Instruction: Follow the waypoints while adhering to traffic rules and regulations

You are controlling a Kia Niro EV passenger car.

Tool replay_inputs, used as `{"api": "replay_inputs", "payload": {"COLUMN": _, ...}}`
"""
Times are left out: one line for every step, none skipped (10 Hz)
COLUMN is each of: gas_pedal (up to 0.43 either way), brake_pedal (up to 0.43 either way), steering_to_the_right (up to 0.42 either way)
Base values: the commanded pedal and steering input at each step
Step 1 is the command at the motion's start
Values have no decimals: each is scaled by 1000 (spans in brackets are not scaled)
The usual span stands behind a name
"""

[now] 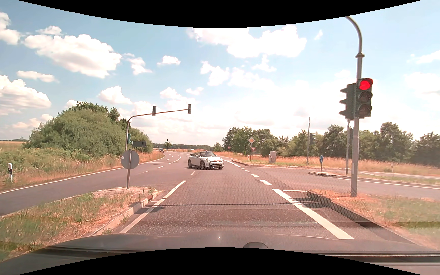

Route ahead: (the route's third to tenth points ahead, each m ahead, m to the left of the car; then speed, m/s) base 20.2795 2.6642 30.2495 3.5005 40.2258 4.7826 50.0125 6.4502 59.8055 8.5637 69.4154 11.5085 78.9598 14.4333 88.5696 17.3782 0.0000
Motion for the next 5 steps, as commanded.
{"api": "replay_inputs", "payload": {"gas_pedal": 0, "brake_pedal": 329, "steering_to_the_right": -42}}
{"api": "replay_inputs", "payload": {"gas_pedal": 0, "brake_pedal": 329, "steering_to_the_right": -42}}
{"api": "replay_inputs", "payload": {"gas_pedal": 0, "brake_pedal": 329, "steering_to_the_right": -42}}
{"api": "replay_inputs", "payload": {"gas_pedal": 0, "brake_pedal": 329, "steering_to_the_right": -42}}
{"api": "replay_inputs", "payload": {"gas_pedal": 0, "brake_pedal": 329, "steering_to_the_right": -42}}
